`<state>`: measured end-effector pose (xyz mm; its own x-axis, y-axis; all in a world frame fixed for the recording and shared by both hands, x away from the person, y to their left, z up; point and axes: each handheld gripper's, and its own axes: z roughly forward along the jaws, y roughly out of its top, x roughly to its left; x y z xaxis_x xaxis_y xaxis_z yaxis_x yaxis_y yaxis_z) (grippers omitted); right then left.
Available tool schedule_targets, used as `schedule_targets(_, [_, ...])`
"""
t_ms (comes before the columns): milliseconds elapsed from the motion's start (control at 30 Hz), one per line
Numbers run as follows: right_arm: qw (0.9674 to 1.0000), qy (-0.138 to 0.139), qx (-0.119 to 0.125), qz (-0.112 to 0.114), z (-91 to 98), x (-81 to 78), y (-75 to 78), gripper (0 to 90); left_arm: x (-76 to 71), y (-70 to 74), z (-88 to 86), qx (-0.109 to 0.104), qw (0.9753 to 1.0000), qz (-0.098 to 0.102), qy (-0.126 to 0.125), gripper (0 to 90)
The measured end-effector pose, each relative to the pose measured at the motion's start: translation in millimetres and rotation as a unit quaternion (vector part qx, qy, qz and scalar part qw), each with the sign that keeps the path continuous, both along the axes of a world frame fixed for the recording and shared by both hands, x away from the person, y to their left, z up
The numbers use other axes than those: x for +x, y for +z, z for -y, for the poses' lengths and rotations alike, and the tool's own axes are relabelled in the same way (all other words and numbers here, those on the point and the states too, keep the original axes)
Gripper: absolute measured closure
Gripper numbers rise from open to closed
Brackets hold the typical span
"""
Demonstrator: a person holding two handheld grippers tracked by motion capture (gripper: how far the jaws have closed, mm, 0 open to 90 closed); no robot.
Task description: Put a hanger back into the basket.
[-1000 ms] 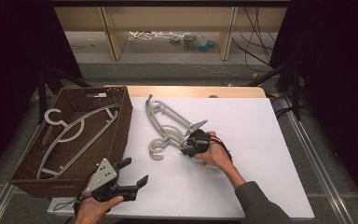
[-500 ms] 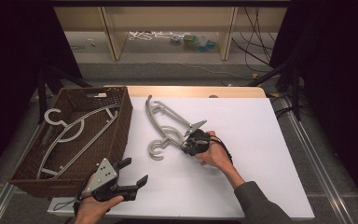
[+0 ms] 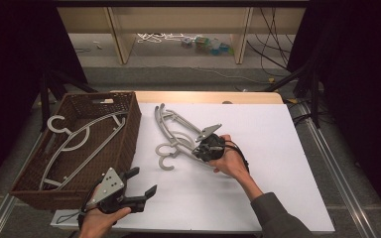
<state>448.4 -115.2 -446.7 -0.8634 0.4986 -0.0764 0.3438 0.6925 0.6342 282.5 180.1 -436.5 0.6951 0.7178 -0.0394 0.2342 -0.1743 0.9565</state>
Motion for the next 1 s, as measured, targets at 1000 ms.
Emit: schedule_targets(1000, [0.9967,0.017,0.052,0.060,37.0,-29.4,58.7,82.0,1.0,7.5,2.3,0.020,0.9994,0.029,0.005,19.3])
